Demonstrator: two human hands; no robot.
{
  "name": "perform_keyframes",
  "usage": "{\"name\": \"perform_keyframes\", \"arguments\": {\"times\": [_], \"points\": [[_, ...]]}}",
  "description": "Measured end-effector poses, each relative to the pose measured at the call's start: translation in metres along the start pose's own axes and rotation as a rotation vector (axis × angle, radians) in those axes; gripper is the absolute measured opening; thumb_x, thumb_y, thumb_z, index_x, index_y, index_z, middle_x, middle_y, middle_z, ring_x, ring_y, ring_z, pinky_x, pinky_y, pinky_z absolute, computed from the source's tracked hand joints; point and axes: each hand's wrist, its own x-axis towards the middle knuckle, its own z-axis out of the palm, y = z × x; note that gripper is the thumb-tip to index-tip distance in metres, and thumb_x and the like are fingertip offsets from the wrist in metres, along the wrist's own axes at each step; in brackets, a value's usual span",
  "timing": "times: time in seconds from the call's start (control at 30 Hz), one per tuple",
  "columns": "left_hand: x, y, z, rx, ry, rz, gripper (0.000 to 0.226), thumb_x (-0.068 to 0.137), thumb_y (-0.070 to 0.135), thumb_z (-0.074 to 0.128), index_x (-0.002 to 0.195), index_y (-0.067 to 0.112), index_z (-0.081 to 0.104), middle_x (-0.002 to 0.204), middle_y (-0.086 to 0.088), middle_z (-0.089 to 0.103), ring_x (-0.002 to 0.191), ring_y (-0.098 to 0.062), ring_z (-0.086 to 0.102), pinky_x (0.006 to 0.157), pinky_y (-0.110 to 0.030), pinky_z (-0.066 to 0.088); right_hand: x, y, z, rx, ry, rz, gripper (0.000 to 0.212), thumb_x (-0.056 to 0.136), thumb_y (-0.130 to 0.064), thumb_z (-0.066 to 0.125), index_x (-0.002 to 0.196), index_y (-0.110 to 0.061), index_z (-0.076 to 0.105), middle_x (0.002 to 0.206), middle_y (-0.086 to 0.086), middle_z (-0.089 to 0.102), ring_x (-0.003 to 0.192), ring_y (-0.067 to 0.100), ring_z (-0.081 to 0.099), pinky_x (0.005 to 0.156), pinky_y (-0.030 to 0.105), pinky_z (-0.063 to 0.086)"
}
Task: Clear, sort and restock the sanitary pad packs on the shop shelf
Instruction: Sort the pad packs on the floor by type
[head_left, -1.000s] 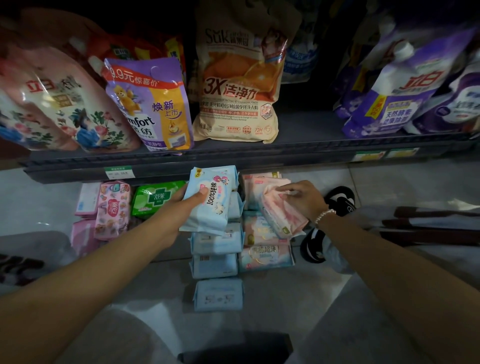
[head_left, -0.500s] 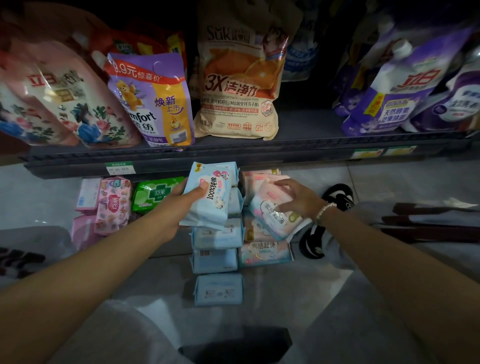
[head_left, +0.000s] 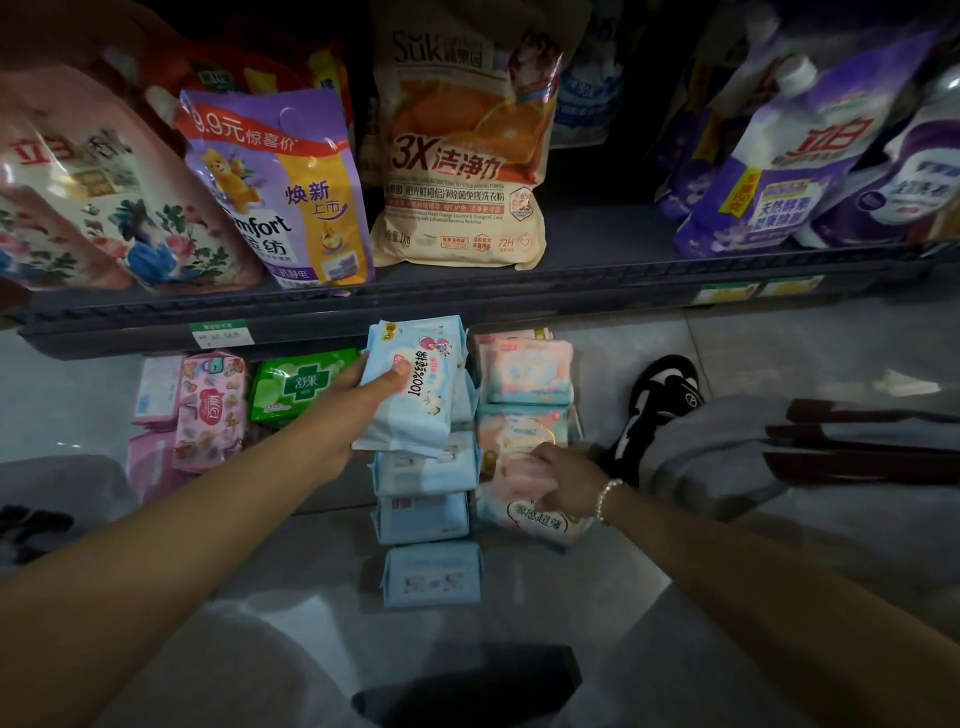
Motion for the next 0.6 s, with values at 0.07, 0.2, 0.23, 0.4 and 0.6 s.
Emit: {"name": "perform_keyframes", "arguments": {"times": [0.07,0.2,0.23,0.4,0.6], "points": [[0.0,0.0,0.001,0.004,-0.005,0.005,0.039,0.09,0.038,0.062,0.128,0.03,0.058,0.117,0.001,0.069,0.106,-0.021,0.066,0.094,-0.04,0.05,0.002,0.002,0.01,-0.098,0.072,-0.084,0.055,0.081,-0.005,0.069,0.132,-0.01,0.048,0.126,0.011,0.059,0.113,0.026,0.057,0.09,0.029,0.049],[0.002,-0.002,0.001,0.018,-0.002,-0.006,0.035,0.09,0.039,0.062,0.124,0.031,0.06,0.116,0.002,0.07,0.107,-0.022,0.065,0.099,-0.045,0.049,0.002,0.008,0.016,-0.238,0.073,-0.204,0.055,0.083,-0.012,0.066,0.135,-0.012,0.048,0.133,0.011,0.055,0.122,0.028,0.051,0.099,0.03,0.041],[0.002,-0.002,0.001,0.017,0.003,-0.009,0.033,0.09,0.038,0.062,0.122,0.031,0.06,0.116,0.002,0.07,0.107,-0.022,0.065,0.098,-0.044,0.049,0.003,0.009,0.016,-0.253,0.033,-0.219,0.058,0.083,-0.012,0.067,0.137,-0.012,0.047,0.136,0.011,0.053,0.124,0.027,0.049,0.101,0.028,0.039],[0.001,-0.001,0.003,0.016,-0.001,-0.009,0.036,0.089,0.038,0.063,0.125,0.031,0.059,0.117,0.002,0.07,0.105,-0.021,0.066,0.095,-0.042,0.051,0.012,0.016,0.023,-0.349,-0.156,-0.17,0.057,0.087,-0.013,0.063,0.141,-0.019,0.045,0.142,0.005,0.049,0.125,0.025,0.05,0.103,0.03,0.042],[0.0,-0.006,-0.002,0.034,0.002,-0.009,0.04,0.089,0.04,0.062,0.127,0.031,0.057,0.117,0.003,0.069,0.107,-0.019,0.065,0.096,-0.04,0.049,0.017,0.031,0.055,-0.647,-0.131,-0.353,0.017,0.093,-0.018,0.061,0.109,-0.016,0.067,0.115,0.005,0.065,0.112,0.023,0.058,0.104,0.032,0.043]]}}
